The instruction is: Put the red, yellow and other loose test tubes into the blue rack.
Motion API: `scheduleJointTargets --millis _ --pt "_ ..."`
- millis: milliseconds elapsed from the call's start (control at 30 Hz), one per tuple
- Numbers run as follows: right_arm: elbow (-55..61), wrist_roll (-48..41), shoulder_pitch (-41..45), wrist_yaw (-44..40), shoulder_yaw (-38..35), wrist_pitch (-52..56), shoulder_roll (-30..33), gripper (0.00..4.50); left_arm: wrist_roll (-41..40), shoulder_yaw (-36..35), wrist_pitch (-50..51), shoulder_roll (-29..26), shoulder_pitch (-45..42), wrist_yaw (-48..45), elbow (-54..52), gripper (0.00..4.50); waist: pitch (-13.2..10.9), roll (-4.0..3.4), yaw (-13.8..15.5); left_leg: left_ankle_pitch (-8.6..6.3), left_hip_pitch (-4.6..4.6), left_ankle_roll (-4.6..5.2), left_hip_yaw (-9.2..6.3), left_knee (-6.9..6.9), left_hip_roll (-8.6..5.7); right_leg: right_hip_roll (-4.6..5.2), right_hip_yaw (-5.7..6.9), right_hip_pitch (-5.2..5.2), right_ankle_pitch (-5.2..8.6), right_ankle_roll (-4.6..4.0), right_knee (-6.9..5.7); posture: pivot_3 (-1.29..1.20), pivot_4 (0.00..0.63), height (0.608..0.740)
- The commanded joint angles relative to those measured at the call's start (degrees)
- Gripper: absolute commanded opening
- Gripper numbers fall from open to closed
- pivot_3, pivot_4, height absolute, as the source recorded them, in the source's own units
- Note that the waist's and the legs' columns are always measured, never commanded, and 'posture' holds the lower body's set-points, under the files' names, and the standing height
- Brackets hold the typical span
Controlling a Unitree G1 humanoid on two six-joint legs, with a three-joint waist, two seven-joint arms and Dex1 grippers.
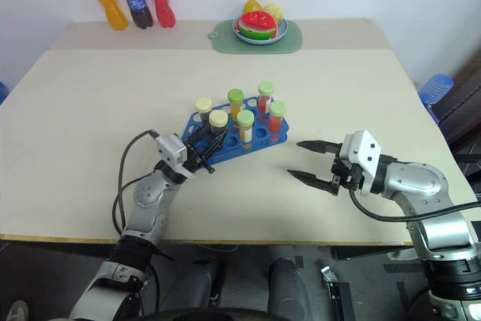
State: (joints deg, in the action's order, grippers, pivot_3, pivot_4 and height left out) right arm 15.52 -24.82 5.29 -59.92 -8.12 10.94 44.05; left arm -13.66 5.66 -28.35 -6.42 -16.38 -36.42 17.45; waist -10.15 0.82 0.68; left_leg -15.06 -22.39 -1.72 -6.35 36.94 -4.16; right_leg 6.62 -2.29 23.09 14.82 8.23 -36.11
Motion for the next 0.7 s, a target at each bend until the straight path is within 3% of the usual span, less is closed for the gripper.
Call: scheduleJointTargets --millis 33,67,300,467,700 --pt "1.59 -1.27 -0.35 1.45 -1.51 -0.05 -0.92 3.23 0.38 -0.42 3.08 -0.65 1.4 1.77 -5.3 3.75 0.0 0.0 0.03 0.0 0.0 0.0 0.0 0.0 0.0 0.0 0.0 0.01 0.0 0.0 -0.01 0.0 0.15 0.74" --pt "1.7 -1.38 -0.77 2.14 -1.61 0.08 -1.43 3.23 -0.11 -0.62 5.18 -1.7 2.44 1.75 -7.91 4.21 0.0 0.0 0.0 0.0 0.0 0.0 -0.01 0.01 0.0 0.0 0.0 0.01 0.0 0.0 -0.01 0.0 0.15 0.74" --pt "1.49 -1.6 -4.01 5.73 -2.75 -0.43 -4.44 3.23 -6.94 -6.93 15.29 -10.72 13.4 0.84 -22.92 4.21 0.0 -0.08 -0.11 -0.02 0.0 0.03 -0.02 0.0 0.05 -0.04 -0.03 0.04 0.0 0.0 -0.03 0.0 0.15 0.74" --pt "-0.15 -0.83 -7.68 7.71 -4.23 -2.16 -6.27 3.23 -12.22 -12.9 16.84 -20.97 23.18 -8.31 -26.92 4.21 0.0 -0.11 -0.08 -0.04 0.0 0.04 0.0 -0.02 0.05 -0.01 -0.04 0.02 0.01 -0.02 0.01 0.0 0.15 0.74" --pt "-1.06 -2.11 -12.03 8.29 -5.82 -3.17 -7.88 3.23 -16.1 -18.58 21.94 -25.46 28.09 -9.9 -29.58 4.21 0.0 -0.13 -0.03 -0.07 0.0 0.07 -0.03 -0.01 0.1 0.08 -0.03 -0.07 0.03 -0.03 0.04 0.0 0.15 0.74"
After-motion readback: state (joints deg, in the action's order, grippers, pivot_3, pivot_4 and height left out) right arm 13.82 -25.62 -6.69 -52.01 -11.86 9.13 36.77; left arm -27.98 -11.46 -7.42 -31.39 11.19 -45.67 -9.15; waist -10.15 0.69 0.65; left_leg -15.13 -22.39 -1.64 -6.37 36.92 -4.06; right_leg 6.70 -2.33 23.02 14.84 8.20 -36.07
